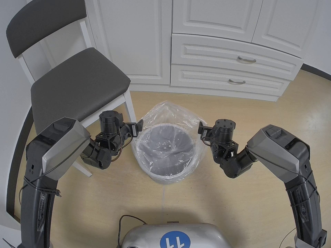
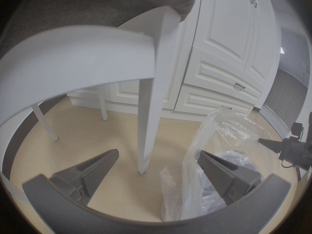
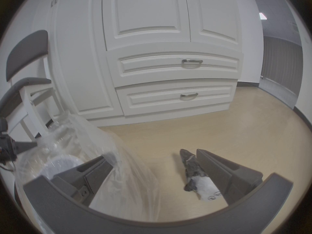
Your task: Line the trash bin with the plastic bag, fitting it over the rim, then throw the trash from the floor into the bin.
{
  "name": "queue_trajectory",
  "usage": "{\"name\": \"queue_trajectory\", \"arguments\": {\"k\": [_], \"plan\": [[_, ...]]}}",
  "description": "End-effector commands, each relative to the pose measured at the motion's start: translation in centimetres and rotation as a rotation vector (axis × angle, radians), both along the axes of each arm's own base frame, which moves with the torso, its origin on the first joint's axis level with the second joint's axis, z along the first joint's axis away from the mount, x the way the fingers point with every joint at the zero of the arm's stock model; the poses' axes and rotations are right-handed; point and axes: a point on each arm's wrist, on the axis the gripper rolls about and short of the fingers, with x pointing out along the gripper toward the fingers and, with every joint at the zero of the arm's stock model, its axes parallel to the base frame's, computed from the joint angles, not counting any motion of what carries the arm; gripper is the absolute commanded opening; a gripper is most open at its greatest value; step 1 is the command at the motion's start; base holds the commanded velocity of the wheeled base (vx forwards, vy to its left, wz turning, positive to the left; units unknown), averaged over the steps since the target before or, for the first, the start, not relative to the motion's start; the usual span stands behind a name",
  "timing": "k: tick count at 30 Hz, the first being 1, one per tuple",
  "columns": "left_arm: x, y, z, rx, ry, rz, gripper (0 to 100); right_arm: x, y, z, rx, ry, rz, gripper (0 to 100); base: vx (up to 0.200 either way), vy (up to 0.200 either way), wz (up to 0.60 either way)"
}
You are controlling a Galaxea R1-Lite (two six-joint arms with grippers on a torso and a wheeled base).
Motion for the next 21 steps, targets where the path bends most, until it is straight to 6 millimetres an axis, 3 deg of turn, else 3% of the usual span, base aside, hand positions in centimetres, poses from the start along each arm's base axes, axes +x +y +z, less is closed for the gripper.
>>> {"name": "queue_trajectory", "arguments": {"k": [1, 21], "plan": [[0.8, 0.1, -1.9, 0.007, 0.016, 0.019, 100, 1.3, -0.2, -2.0, 0.032, -0.004, -0.016, 100, 0.0, 0.0, 0.0], [2.5, 1.5, -4.7, 0.046, 0.108, 0.092, 100, 3.3, 0.0, -5.4, 0.086, -0.014, -0.032, 100, 0.0, 0.0, 0.0]]}}
